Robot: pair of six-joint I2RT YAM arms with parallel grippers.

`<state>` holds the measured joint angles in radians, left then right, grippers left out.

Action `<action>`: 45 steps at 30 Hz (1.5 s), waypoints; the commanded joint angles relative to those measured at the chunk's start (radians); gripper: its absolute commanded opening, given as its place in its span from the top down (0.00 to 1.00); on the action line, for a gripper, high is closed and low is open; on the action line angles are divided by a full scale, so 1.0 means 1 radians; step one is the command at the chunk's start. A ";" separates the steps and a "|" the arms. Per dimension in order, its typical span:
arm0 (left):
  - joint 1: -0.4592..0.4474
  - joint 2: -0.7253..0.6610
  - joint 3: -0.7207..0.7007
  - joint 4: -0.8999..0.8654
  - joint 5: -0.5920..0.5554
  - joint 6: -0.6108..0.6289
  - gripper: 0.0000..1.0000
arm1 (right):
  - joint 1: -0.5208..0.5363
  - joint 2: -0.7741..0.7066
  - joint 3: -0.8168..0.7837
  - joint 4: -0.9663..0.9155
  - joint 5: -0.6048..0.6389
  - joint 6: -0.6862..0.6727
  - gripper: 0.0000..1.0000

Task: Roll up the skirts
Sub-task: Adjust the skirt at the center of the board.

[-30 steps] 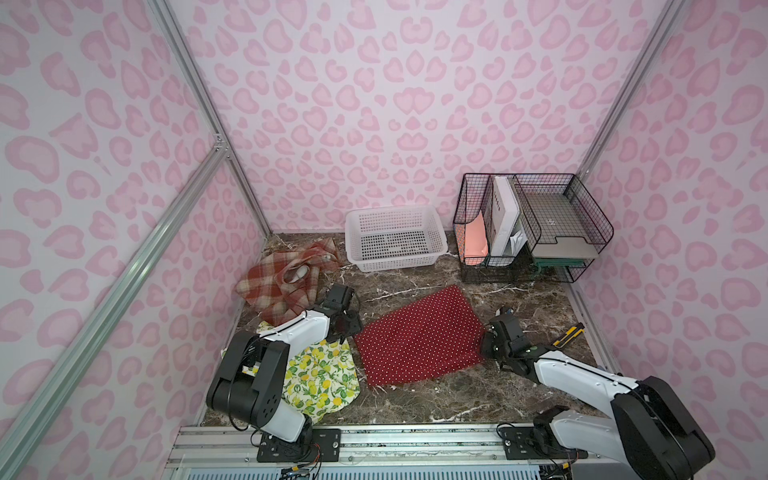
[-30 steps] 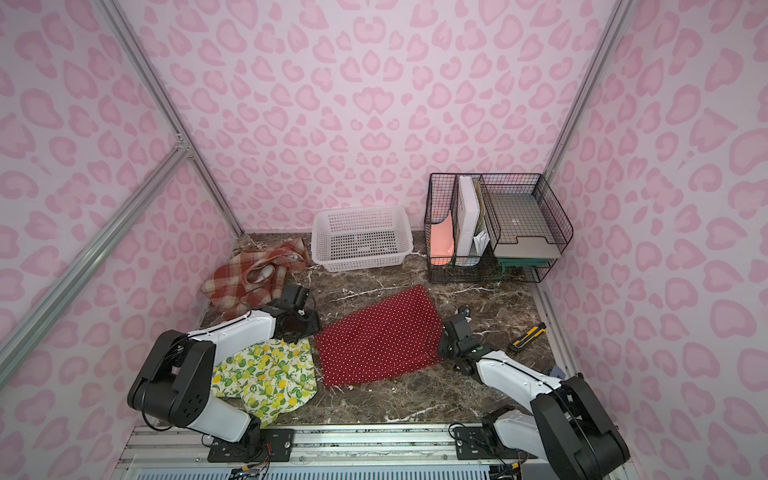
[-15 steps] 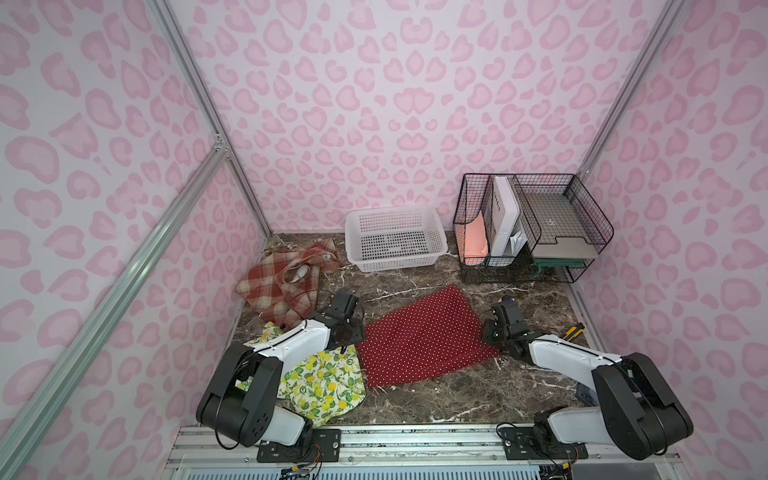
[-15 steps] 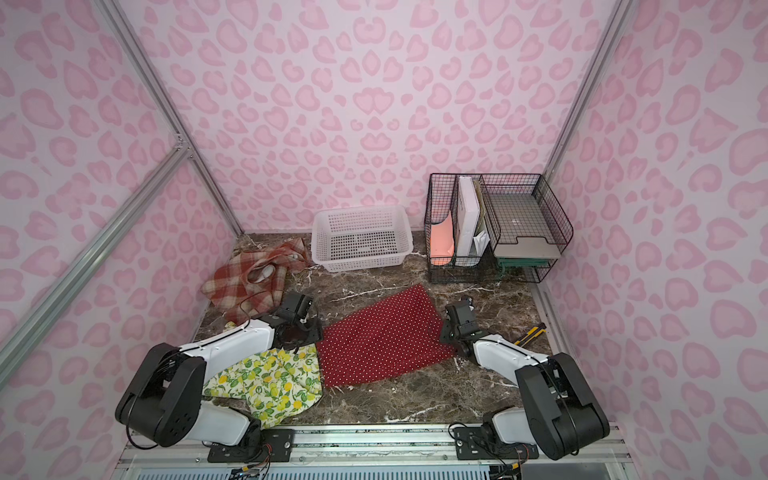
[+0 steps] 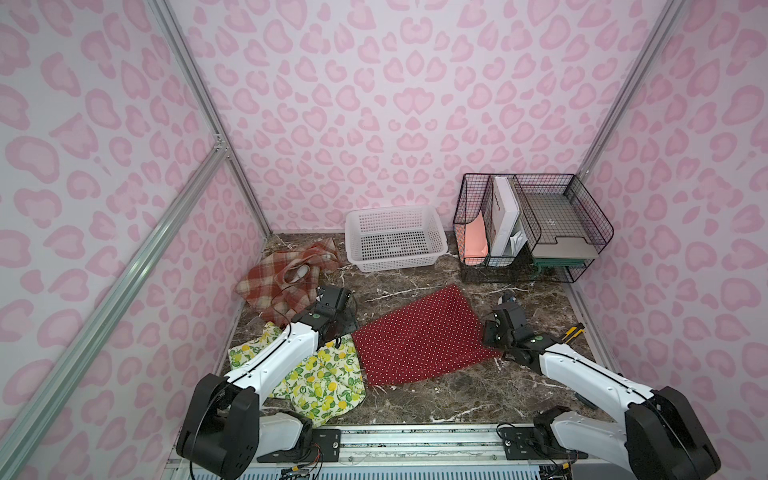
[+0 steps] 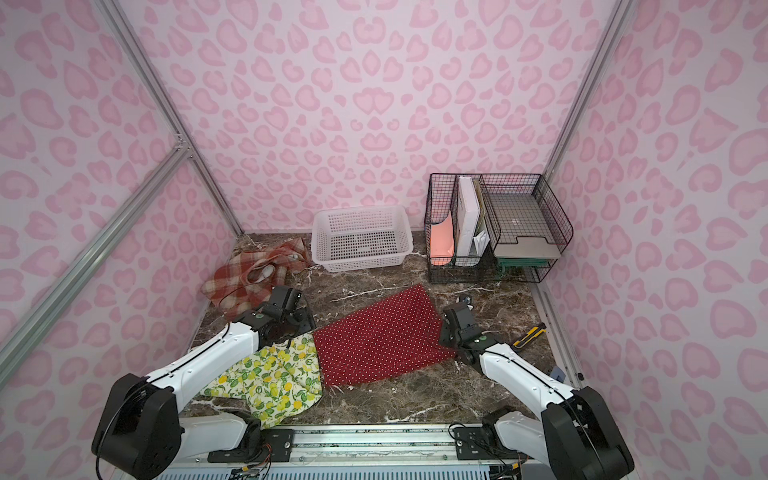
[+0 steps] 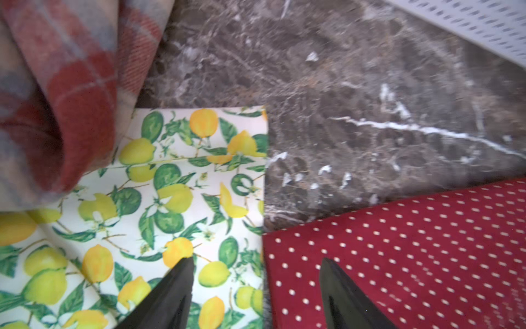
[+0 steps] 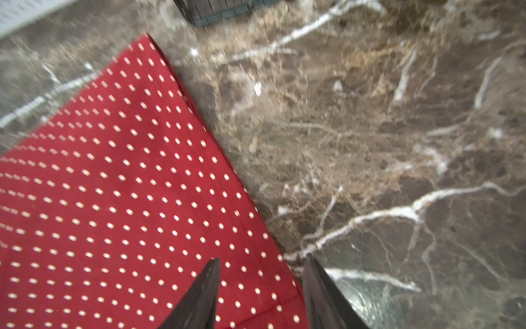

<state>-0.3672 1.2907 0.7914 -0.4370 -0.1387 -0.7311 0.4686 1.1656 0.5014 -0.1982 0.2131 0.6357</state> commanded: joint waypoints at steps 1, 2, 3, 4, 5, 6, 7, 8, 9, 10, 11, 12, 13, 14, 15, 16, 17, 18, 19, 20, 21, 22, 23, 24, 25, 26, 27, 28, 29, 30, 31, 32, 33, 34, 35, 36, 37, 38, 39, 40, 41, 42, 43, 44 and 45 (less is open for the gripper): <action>-0.011 0.040 0.026 0.013 0.068 0.028 0.31 | 0.030 -0.004 -0.026 0.008 -0.013 0.042 0.52; -0.014 0.062 0.028 0.024 0.080 0.031 0.32 | 0.040 -0.003 -0.034 0.016 -0.017 0.054 0.54; -0.017 0.088 0.030 0.038 0.094 0.029 0.33 | 0.051 0.000 -0.042 0.027 -0.024 0.064 0.58; -0.020 0.113 0.031 0.052 0.108 0.030 0.34 | 0.055 0.004 -0.050 0.042 -0.041 0.076 0.61; -0.023 0.131 0.030 0.067 0.115 0.031 0.35 | 0.057 0.008 -0.056 0.055 -0.056 0.083 0.65; -0.024 0.156 0.032 0.077 0.122 0.035 0.35 | 0.062 0.016 -0.062 0.072 -0.065 0.088 0.70; -0.026 0.179 0.036 0.089 0.126 0.039 0.35 | 0.066 0.024 -0.068 0.090 -0.069 0.090 0.78; -0.027 0.201 0.040 0.099 0.131 0.043 0.35 | 0.065 0.036 -0.071 0.104 -0.071 0.090 0.84; -0.029 0.225 0.046 0.108 0.138 0.049 0.36 | 0.065 0.055 -0.073 0.116 -0.070 0.090 0.88; -0.031 0.250 0.053 0.114 0.145 0.057 0.36 | 0.063 0.075 -0.072 0.123 -0.066 0.089 0.91; -0.032 0.269 0.062 0.110 0.144 0.060 0.36 | 0.061 0.094 -0.071 0.128 -0.064 0.087 0.92; -0.033 0.288 0.070 0.106 0.142 0.064 0.36 | 0.053 0.113 -0.069 0.127 -0.064 0.085 0.93; -0.033 0.302 0.074 0.100 0.137 0.068 0.36 | 0.043 0.124 -0.073 0.128 -0.064 0.087 0.94; -0.035 0.310 0.077 0.092 0.126 0.068 0.36 | 0.029 0.127 -0.080 0.134 -0.068 0.087 0.94; -0.035 0.317 0.077 0.085 0.115 0.071 0.36 | 0.006 0.130 -0.092 0.146 -0.084 0.087 0.94; -0.035 0.323 0.077 0.082 0.108 0.073 0.36 | -0.023 0.130 -0.106 0.160 -0.110 0.086 0.95; -0.037 0.326 0.077 0.076 0.104 0.074 0.36 | -0.049 0.130 -0.116 0.171 -0.132 0.083 0.95; -0.036 0.330 0.076 0.075 0.104 0.077 0.36 | -0.077 0.132 -0.126 0.181 -0.153 0.078 0.96; -0.036 0.329 0.073 0.076 0.105 0.078 0.36 | -0.102 0.134 -0.130 0.186 -0.162 0.076 0.97; -0.036 0.329 0.072 0.078 0.105 0.078 0.36 | -0.122 0.139 -0.132 0.187 -0.171 0.070 0.97; -0.038 0.328 0.074 0.077 0.107 0.078 0.36 | -0.148 0.146 -0.131 0.186 -0.188 0.069 0.97; -0.039 0.326 0.074 0.080 0.111 0.078 0.36 | -0.178 0.156 -0.131 0.191 -0.222 0.070 0.97; -0.040 0.327 0.074 0.083 0.115 0.078 0.36 | -0.200 0.163 -0.131 0.195 -0.244 0.073 0.97; -0.042 0.326 0.076 0.087 0.121 0.079 0.36 | -0.219 0.167 -0.130 0.194 -0.259 0.081 0.97; -0.044 0.328 0.077 0.095 0.132 0.079 0.36 | -0.234 0.167 -0.129 0.194 -0.273 0.089 0.95; -0.047 0.330 0.077 0.103 0.142 0.082 0.35 | -0.250 0.165 -0.123 0.186 -0.277 0.098 0.94; -0.053 0.335 0.081 0.110 0.150 0.084 0.35 | -0.268 0.160 -0.108 0.171 -0.297 0.100 0.93; -0.058 0.343 0.085 0.113 0.155 0.088 0.35 | -0.278 0.149 -0.091 0.161 -0.316 0.096 0.92; -0.066 0.349 0.089 0.116 0.160 0.091 0.35 | -0.280 0.139 -0.078 0.153 -0.305 0.091 0.91; -0.077 0.357 0.093 0.118 0.165 0.097 0.35 | -0.284 0.132 -0.059 0.145 -0.287 0.085 0.91; -0.088 0.365 0.096 0.120 0.166 0.100 0.35 | -0.298 0.136 -0.037 0.133 -0.285 0.070 0.90; -0.099 0.371 0.097 0.123 0.166 0.103 0.35 | -0.313 0.147 -0.018 0.125 -0.289 0.057 0.90; -0.111 0.378 0.098 0.131 0.169 0.106 0.35 | -0.327 0.162 -0.002 0.122 -0.294 0.043 0.90; -0.119 0.387 0.098 0.134 0.171 0.104 0.35 | -0.340 0.181 0.013 0.121 -0.289 0.030 0.90; -0.126 0.393 0.095 0.138 0.176 0.103 0.35 | -0.352 0.199 0.024 0.120 -0.289 0.019 0.90; -0.132 0.400 0.094 0.142 0.180 0.103 0.35 | -0.367 0.220 0.036 0.120 -0.295 0.008 0.90; -0.136 0.406 0.090 0.141 0.182 0.103 0.35 | -0.377 0.234 0.042 0.123 -0.297 0.000 0.90; -0.138 0.409 0.084 0.142 0.183 0.104 0.35 | -0.382 0.243 0.045 0.128 -0.296 -0.004 0.90; -0.141 0.413 0.074 0.140 0.185 0.105 0.35 | -0.384 0.249 0.048 0.132 -0.295 -0.009 0.90; -0.142 0.414 0.062 0.138 0.191 0.107 0.36 | -0.384 0.254 0.051 0.134 -0.292 -0.013 0.90; -0.144 0.414 0.054 0.135 0.194 0.109 0.36 | -0.384 0.254 0.053 0.134 -0.290 -0.014 0.90; -0.147 0.413 0.043 0.130 0.199 0.109 0.38 | -0.384 0.255 0.055 0.133 -0.289 -0.016 0.89; -0.150 0.407 0.027 0.130 0.207 0.110 0.41 | -0.385 0.256 0.055 0.134 -0.291 -0.018 0.89; -0.153 0.402 0.018 0.124 0.212 0.109 0.42 | -0.384 0.255 0.057 0.133 -0.291 -0.019 0.89; -0.161 0.396 0.008 0.118 0.214 0.108 0.43 | -0.384 0.256 0.058 0.134 -0.289 -0.020 0.88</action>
<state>-0.5156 1.6722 0.8330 -0.1814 -0.0319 -0.6155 0.0849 1.4197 0.5526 -0.0486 -0.0849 0.6331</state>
